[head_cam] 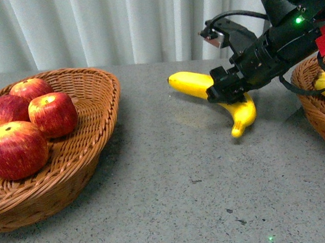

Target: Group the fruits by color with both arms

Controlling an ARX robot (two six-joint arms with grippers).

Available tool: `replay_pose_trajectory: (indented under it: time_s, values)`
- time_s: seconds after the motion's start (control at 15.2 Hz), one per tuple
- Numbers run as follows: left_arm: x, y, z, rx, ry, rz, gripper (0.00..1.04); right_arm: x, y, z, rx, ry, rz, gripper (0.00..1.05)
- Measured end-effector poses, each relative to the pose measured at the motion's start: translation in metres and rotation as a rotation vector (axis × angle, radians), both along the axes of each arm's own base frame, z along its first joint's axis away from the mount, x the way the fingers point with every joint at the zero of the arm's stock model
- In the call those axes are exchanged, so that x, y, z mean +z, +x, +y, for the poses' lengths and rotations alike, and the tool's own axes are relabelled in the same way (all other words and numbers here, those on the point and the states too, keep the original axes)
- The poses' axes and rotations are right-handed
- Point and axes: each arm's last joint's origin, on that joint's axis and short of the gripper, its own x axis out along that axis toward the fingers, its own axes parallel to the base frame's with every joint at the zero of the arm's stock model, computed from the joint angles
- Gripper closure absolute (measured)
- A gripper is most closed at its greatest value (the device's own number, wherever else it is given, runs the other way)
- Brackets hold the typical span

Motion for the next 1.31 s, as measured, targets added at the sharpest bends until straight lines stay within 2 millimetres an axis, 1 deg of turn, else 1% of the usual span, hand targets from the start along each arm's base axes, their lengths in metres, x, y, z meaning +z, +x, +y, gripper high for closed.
replay_pose_trajectory:
  time_s: [0.07,0.13,0.2,0.26,0.33,0.39,0.46,0.52,0.59,0.66,0.72,0.79,0.85,0.92,0.98,1.05,1.18,1.25,1.31]
  values:
    - [0.000,0.000,0.000,0.000,0.000,0.000,0.07,0.009,-0.002,-0.003,-0.007,0.050,-0.023,0.68]
    - [0.000,0.000,0.000,0.000,0.000,0.000,0.07,0.025,-0.006,-0.010,-0.021,0.100,-0.056,0.68]
    - [0.000,0.000,0.000,0.000,0.000,0.000,0.07,0.046,-0.011,-0.021,-0.041,0.154,-0.109,0.68]
    - [0.000,0.000,0.000,0.000,0.000,0.000,0.07,0.067,-0.018,-0.037,-0.096,0.196,-0.162,0.68]
    - [0.000,0.000,0.000,0.000,0.000,0.000,0.07,0.086,-0.028,-0.060,-0.156,0.237,-0.206,0.68]
    - [0.000,0.000,0.000,0.000,0.000,0.000,0.07,0.098,-0.042,-0.085,-0.225,0.257,-0.227,0.68]
    - [0.000,0.000,0.000,0.000,0.000,0.000,0.07,0.102,-0.055,-0.111,-0.296,0.251,-0.242,0.68]
    - [0.000,0.000,0.000,0.000,0.000,0.000,0.07,0.098,-0.070,-0.139,-0.370,0.226,-0.252,0.68]
    - [0.000,0.000,0.000,0.000,0.000,0.000,0.07,0.088,-0.085,-0.165,-0.436,0.164,-0.253,0.68]
    - [0.000,0.000,0.000,0.000,0.000,0.000,0.07,0.077,-0.100,-0.184,-0.482,0.109,-0.236,0.68]
    - [0.000,0.000,0.000,0.000,0.000,0.000,0.07,0.068,-0.114,-0.199,-0.494,0.074,-0.220,0.68]
    - [0.000,0.000,0.000,0.000,0.000,0.000,0.07,0.062,-0.128,-0.209,-0.500,0.050,-0.207,0.68]
    - [0.000,0.000,0.000,0.000,0.000,0.000,0.07,0.057,-0.138,-0.215,-0.495,0.031,-0.204,0.68]
    - [0.000,0.000,0.000,0.000,0.000,0.000,0.07,0.052,-0.148,-0.218,-0.484,0.009,-0.193,0.68]
    - [0.000,0.000,0.000,0.000,0.000,0.000,0.07,0.046,-0.155,-0.216,-0.458,0.007,-0.169,0.56]
    - [0.000,0.000,0.000,0.000,0.000,0.000,0.07,0.044,-0.159,-0.214,-0.446,0.003,-0.169,0.45]
    - [0.000,0.000,0.000,0.000,0.000,0.000,0.07,0.059,-0.162,-0.211,-0.420,0.017,-0.232,0.21]
    - [0.000,0.000,0.000,0.000,0.000,0.000,0.07,0.071,-0.165,-0.206,-0.402,0.036,-0.275,0.08]
    - [0.000,0.000,0.000,0.000,0.000,0.000,0.07,0.084,-0.168,-0.203,-0.387,0.073,-0.318,0.06]
